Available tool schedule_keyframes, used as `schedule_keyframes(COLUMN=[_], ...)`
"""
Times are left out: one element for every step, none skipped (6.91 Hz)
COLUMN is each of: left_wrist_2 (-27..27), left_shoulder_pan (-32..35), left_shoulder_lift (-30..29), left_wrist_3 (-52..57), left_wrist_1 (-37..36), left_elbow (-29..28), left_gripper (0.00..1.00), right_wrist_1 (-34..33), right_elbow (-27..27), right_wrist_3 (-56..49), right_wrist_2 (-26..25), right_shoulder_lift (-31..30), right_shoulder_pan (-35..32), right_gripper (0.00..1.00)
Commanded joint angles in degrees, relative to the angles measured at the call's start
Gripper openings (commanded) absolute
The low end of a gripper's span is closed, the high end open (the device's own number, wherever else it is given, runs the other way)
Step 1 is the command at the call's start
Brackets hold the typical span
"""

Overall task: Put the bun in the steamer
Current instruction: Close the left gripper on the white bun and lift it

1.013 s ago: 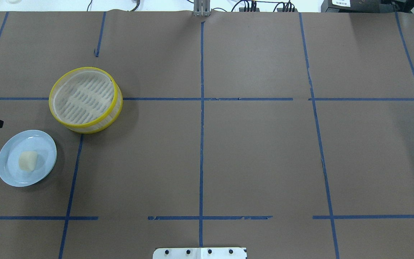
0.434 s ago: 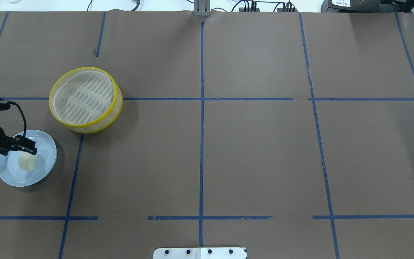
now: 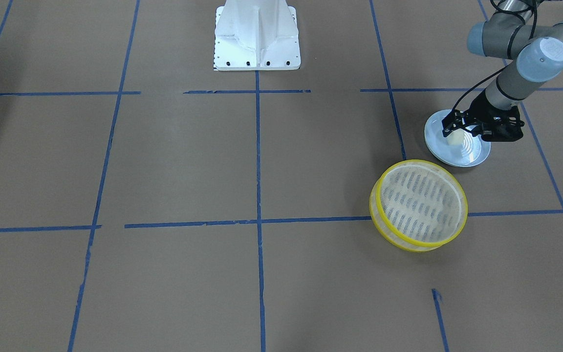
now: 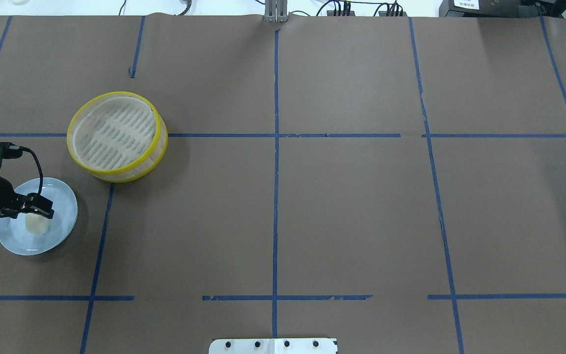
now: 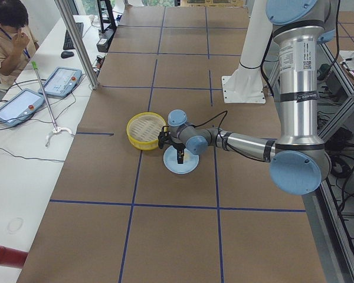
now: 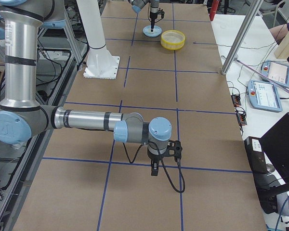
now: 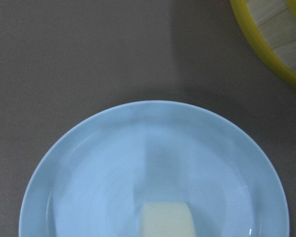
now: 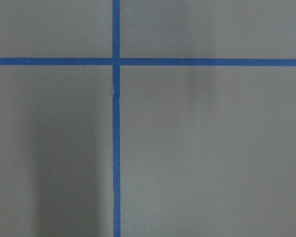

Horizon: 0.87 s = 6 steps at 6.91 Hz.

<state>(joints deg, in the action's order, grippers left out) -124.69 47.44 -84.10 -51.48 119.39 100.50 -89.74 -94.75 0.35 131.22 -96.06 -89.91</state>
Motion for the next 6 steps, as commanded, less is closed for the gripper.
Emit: schedule_keyframes(left_wrist_2=[0.0, 0.0, 0.0, -0.2, -0.4, -0.6], left_shoulder_pan=[-0.1, -0.2, -0.3, -0.5, -0.5, -0.5], left_shoulder_lift=[-0.1, -0.1, -0.1, -0.2, -0.4, -0.4], left_wrist_3=[0.1, 0.1, 0.1, 0.1, 0.0, 0.0], left_wrist_1=[0.0, 0.0, 0.0, 0.1, 0.1, 0.1], left_elbow=[-0.3, -0.6, -0.9, -1.4, -1.4, -1.3], left_gripper=[0.8, 0.76, 0.74, 0.74, 0.71, 0.56], right_wrist_1=[0.0, 0.0, 0.0, 0.0, 0.0, 0.0], right_elbow=[0.0, 0.0, 0.0, 0.0, 0.0, 0.0], right_wrist_3=[0.0, 0.0, 0.0, 0.0, 0.0, 0.0], right_wrist_2=[0.0, 0.0, 0.0, 0.0, 0.0, 0.0], right_shoulder_lift=[0.0, 0.0, 0.0, 0.0, 0.0, 0.0], right_shoulder_pan=[0.0, 0.0, 0.0, 0.0, 0.0, 0.0], right_gripper=[1.0, 1.0, 1.0, 1.0, 1.0, 1.0])
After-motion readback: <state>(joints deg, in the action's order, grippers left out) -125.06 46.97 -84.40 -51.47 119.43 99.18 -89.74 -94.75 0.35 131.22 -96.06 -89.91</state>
